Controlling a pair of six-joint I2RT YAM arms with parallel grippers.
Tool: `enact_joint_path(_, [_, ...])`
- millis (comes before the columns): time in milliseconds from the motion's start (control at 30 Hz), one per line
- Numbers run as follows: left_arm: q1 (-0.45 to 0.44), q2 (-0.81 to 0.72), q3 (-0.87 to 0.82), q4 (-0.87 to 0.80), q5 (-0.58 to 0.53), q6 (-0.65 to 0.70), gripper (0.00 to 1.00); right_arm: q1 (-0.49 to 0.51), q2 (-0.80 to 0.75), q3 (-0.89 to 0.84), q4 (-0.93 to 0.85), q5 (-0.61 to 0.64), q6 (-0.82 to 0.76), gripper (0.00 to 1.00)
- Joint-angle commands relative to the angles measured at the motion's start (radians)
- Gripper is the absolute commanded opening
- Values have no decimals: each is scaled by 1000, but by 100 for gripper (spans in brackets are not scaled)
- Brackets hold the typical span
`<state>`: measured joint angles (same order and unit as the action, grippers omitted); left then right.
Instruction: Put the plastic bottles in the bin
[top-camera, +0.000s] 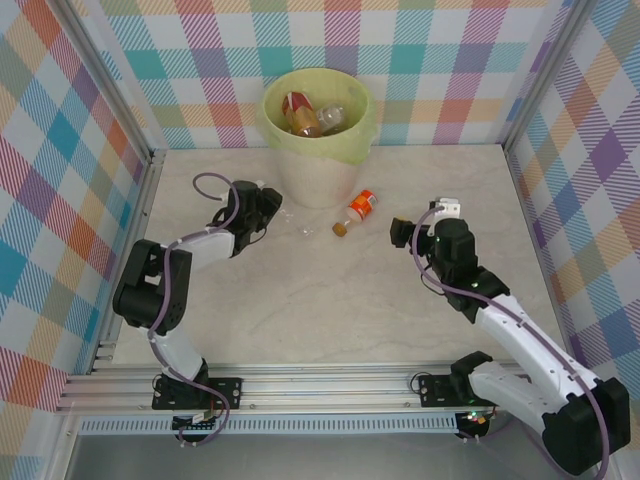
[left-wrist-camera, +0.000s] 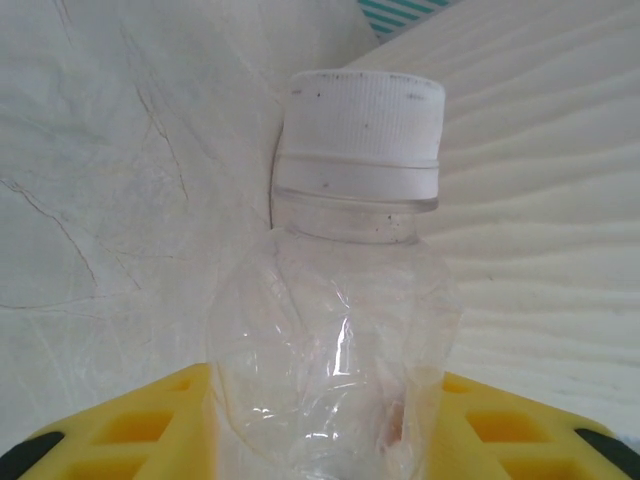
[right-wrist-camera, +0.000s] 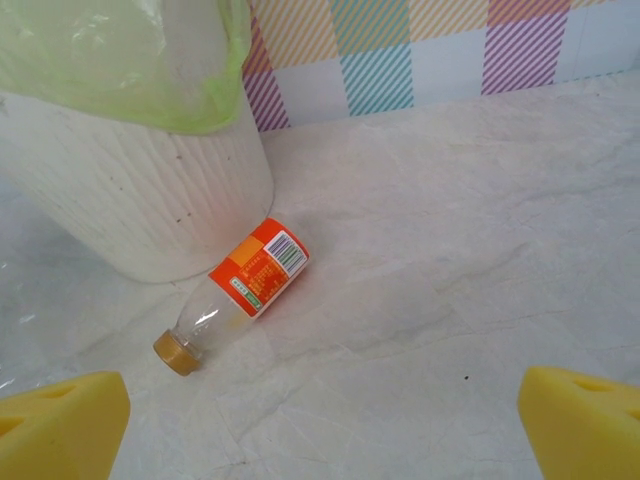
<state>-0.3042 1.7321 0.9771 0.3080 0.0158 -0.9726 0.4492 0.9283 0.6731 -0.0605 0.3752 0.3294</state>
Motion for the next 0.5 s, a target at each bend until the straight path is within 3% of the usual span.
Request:
enact_joint_path(0, [-3, -116, -36, -1, -29, 138, 46, -1, 24, -20, 43, 65, 183, 100])
enact_joint_path(200, [-4, -289, -53, -11, -89, 300, 44, -2, 100, -53, 62, 52, 393, 100])
enact_joint_path(467, [-4, -457, 23, -6, -106, 393, 44, -2, 130, -34, 59, 53, 405, 100])
